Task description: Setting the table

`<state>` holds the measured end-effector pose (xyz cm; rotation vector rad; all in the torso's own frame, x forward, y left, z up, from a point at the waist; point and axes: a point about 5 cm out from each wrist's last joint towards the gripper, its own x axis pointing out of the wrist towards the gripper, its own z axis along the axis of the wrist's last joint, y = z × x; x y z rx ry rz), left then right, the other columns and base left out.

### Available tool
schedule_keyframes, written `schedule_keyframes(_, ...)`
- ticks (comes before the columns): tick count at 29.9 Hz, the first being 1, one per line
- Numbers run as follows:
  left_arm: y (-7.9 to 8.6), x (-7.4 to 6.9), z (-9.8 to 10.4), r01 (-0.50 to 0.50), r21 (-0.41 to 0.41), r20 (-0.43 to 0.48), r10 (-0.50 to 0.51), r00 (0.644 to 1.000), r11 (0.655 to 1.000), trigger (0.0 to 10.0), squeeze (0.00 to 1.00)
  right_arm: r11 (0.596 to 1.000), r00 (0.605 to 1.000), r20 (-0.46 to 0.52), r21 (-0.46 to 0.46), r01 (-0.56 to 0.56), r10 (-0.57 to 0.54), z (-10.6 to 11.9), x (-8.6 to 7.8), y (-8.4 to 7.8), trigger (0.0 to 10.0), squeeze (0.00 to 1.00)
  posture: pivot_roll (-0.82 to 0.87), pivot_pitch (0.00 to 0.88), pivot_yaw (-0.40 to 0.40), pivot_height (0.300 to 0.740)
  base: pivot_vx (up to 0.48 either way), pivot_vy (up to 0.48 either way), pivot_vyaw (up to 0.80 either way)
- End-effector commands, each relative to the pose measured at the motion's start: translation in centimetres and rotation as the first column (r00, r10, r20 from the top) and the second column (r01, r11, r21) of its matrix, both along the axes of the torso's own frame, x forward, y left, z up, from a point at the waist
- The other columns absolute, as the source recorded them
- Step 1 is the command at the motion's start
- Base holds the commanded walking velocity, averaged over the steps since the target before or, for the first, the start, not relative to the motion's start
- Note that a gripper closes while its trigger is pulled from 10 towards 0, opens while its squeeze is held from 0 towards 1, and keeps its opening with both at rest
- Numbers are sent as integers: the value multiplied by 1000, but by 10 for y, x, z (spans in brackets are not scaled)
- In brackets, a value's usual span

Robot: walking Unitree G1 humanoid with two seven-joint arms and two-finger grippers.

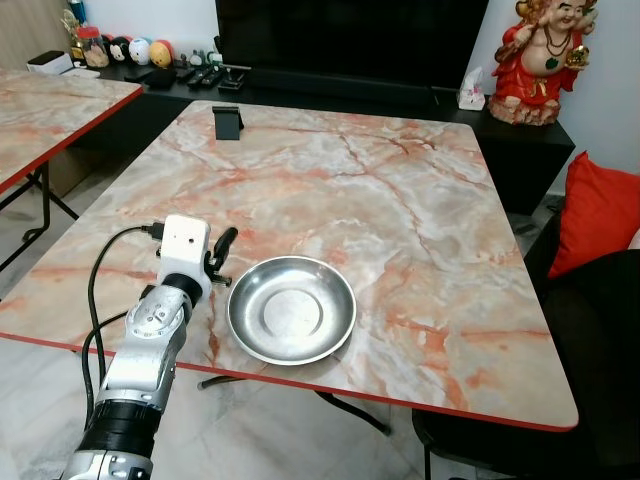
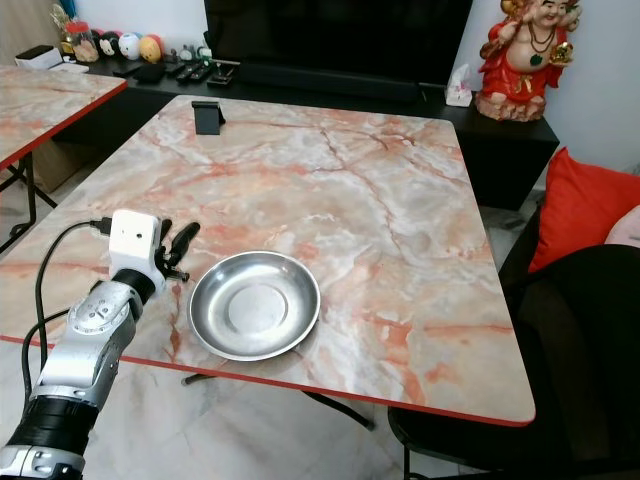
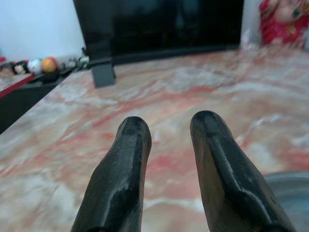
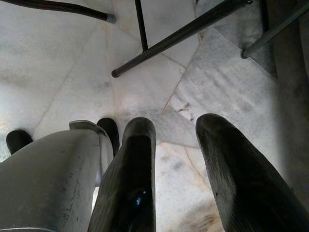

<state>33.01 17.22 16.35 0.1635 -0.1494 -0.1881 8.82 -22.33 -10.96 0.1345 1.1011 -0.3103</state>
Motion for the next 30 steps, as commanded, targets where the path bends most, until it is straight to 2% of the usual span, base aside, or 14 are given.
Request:
schedule_keyframes(1, -7, -1, 4, 23, -3, 29, -23, 999, 1000, 10000, 0, 1000, 1000, -1, -4, 2, -2, 0, -2, -1, 10000, 0, 113, 0, -75, 728, 0, 0, 0)
schedule_keyframes(4, -21, -2, -2, 84, 36, 23, -85, 996, 996, 10000, 0, 999, 999, 13, -7, 31, -31, 0, -2, -1, 10000, 0, 95, 0, -63, 728, 0, 0, 0)
schedule_keyframes(7, -30, -2, -3, 112, -1, 38, -111, 993, 994, 10000, 0, 999, 999, 10, -8, 39, -39, 0, -4, -1, 10000, 0, 80, 0, -49, 728, 0, 0, 0)
schedule_keyframes(14, -44, -3, 5, 159, 24, 100, -160, 982, 987, 10000, 0, 997, 997, 11, -2, 74, -74, -1, -7, 1, 10000, 0, 70, 0, -33, 728, 0, 0, 0)
schedule_keyframes(16, -51, -3, 3, 188, -3, 89, -187, 978, 982, 10000, 0, 995, 995, 29, -5, 96, -96, -1, -7, 1, 10000, 0, 57, 0, -19, 728, 0, 0, 0)
schedule_keyframes(27, -49, 0, 2, 187, -10, 88, -185, 979, 982, 10000, 0, 995, 994, 24, 7, 103, -103, -2, -9, 4, 10000, 0, 47, 0, -8, 728, 0, 0, 0)
schedule_keyframes(30, -45, -1, -6, 168, -2, 66, -168, 984, 986, 10000, 0, 993, 992, 28, 18, 120, -121, -2, -10, 5, 10000, 0, 42, 0, -8, 728, 0, 0, 0)
